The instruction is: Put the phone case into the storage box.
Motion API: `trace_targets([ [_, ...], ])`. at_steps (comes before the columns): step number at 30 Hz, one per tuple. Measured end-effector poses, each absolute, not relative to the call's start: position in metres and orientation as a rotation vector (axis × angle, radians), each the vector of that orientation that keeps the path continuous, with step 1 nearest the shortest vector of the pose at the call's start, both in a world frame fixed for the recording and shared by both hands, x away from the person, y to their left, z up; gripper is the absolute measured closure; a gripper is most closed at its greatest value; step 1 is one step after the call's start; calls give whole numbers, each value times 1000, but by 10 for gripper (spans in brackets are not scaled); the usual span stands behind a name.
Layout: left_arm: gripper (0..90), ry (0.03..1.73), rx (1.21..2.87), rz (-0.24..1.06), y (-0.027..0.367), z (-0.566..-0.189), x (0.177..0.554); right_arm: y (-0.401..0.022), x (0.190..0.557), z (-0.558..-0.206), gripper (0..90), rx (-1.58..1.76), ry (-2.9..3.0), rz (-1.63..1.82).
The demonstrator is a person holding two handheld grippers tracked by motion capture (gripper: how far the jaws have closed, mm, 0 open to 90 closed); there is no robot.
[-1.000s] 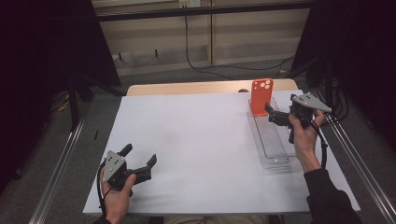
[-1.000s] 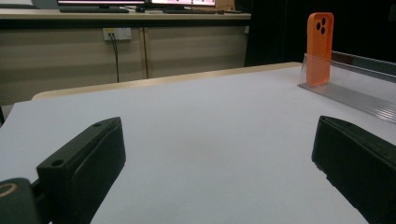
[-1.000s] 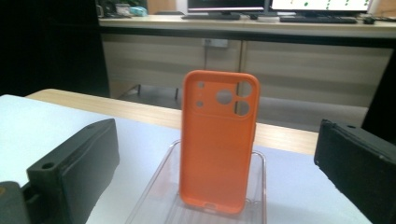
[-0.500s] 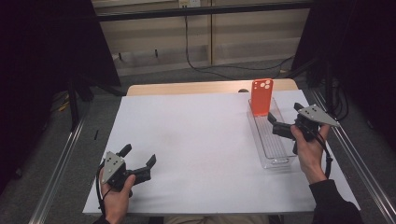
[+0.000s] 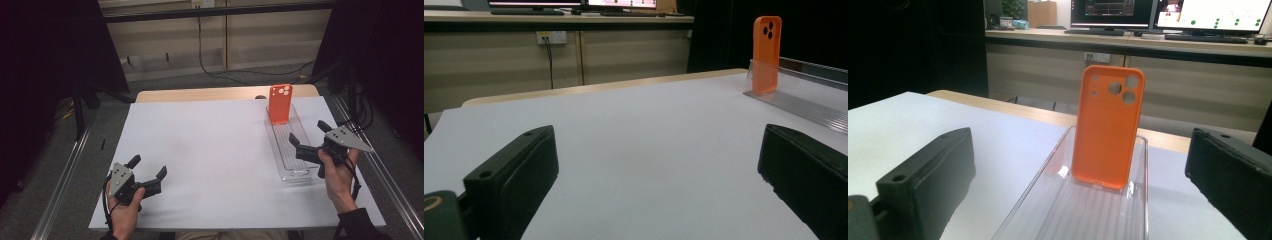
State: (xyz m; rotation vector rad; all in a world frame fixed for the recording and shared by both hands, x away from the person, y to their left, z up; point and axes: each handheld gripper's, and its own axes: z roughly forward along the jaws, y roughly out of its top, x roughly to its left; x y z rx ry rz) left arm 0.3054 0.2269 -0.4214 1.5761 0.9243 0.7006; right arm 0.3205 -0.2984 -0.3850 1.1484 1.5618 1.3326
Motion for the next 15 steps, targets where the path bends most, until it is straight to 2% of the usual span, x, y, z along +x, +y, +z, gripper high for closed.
trace_targets([
  [15, 28, 920, 1572, 706, 228, -420, 300, -304, 288, -404, 0, 1119, 1578, 1323],
])
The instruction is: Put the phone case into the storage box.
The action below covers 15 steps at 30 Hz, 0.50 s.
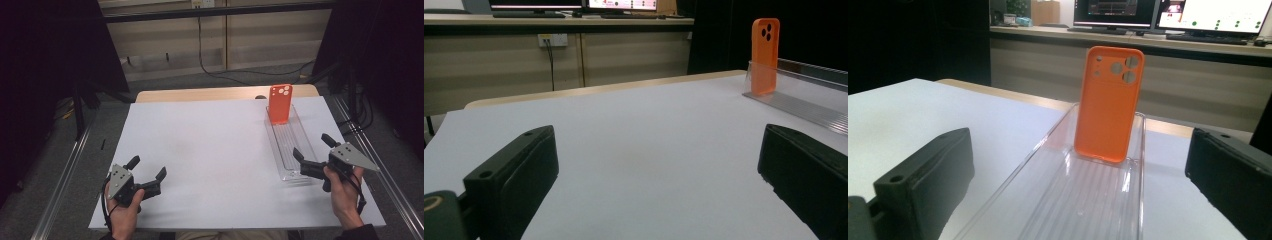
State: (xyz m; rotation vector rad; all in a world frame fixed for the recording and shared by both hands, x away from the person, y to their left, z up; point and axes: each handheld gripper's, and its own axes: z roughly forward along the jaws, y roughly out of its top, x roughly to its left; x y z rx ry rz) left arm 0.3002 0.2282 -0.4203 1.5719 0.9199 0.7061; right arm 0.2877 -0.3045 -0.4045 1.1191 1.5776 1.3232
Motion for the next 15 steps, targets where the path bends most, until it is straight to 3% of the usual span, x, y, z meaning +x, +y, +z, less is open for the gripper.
trace_targets([
  [15, 28, 933, 1568, 710, 232, -422, 296, -307, 255, -414, 0, 1097, 1552, 1356],
])
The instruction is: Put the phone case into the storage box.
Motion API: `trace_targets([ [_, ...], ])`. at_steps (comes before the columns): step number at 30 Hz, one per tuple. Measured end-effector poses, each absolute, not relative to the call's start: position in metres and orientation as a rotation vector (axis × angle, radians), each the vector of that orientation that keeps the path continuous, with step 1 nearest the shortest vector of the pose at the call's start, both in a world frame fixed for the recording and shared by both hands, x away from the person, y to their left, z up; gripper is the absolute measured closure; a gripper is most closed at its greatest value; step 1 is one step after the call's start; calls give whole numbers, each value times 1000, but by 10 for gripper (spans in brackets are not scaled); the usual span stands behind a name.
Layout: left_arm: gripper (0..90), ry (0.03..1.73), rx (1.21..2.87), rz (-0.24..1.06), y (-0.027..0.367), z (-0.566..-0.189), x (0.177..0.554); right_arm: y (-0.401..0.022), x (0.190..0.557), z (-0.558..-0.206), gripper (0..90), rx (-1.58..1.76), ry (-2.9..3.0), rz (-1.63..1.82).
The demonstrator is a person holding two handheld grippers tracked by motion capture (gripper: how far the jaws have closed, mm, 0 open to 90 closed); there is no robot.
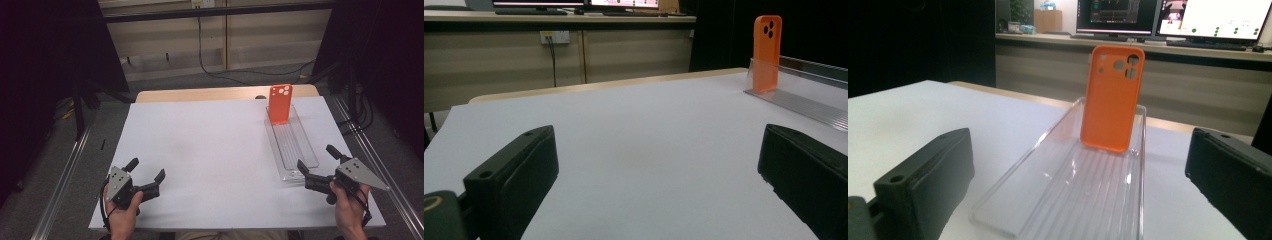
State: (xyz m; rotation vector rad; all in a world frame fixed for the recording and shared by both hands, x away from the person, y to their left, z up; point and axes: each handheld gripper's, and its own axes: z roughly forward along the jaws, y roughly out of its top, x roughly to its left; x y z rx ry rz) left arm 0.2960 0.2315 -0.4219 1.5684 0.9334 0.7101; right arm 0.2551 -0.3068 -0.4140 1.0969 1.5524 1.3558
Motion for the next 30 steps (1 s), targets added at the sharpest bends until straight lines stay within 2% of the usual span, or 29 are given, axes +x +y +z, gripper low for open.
trace_targets([
  [15, 28, 940, 1582, 713, 233, -424, 295, -309, 232, -426, 0, 1107, 1547, 1285],
  [30, 28, 939, 1590, 687, 231, -425, 297, -310, 239, -429, 0, 1145, 1510, 1280],
])
